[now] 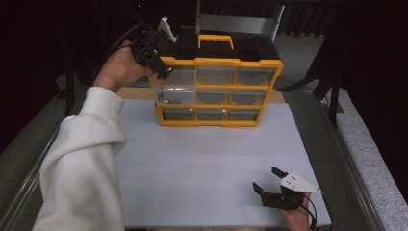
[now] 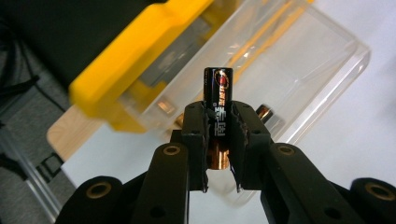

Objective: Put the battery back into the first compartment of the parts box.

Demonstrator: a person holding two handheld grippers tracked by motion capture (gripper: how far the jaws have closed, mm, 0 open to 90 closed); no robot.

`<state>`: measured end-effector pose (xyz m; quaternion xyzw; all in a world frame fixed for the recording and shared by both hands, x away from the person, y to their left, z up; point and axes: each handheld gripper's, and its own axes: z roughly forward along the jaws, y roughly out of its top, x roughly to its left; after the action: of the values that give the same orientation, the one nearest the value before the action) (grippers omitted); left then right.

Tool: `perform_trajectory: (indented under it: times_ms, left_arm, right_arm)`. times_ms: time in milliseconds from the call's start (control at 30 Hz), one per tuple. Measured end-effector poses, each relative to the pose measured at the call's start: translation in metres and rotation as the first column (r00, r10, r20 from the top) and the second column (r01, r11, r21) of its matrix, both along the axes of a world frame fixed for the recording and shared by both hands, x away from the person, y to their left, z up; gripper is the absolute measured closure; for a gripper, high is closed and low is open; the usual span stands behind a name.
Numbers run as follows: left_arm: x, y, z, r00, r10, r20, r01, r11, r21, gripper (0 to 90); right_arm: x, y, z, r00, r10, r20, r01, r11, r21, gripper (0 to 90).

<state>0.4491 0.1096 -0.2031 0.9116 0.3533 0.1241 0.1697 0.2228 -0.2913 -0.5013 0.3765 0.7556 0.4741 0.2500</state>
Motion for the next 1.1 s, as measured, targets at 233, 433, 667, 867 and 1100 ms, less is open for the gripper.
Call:
perform_trajectory:
  times_ms: [233,433,667,867,1100]
  left_arm:
    - [0.007,0.008,-0.003,0.9922,0.12,0.035,-0.117,0.9902,-0.077,20.1]
    - [0.001,0.028,0.0,0.9906,0.135,0.023,-0.132,0.9867,-0.096,8.2]
    - [0.001,0.066,-0.011,0.9728,0.231,0.015,-0.229,0.969,-0.093,6.2]
    - [0.001,0.099,-0.032,0.9543,0.298,-0.022,-0.299,0.9502,-0.089,7.4]
    - [0.0,0.13,-0.076,0.9326,0.349,-0.091,-0.355,0.9324,-0.065,7.5]
  right_arm:
    - [0.0,-0.002,0.0,1.0,-0.004,0.004,0.004,1.0,0.002,9.3]
    - [0.0,0.0,0.0,1.0,-0.002,0.003,0.002,1.0,-0.002,9.3]
    - [0.0,0.0,0.0,1.0,-0.002,0.003,0.002,1.0,0.0,9.3]
    - [0.0,0.0,0.0,1.0,-0.002,0.003,0.002,1.0,-0.001,9.3]
    - [0.0,0.001,0.0,1.0,0.0,0.0,0.0,1.0,-0.003,9.3]
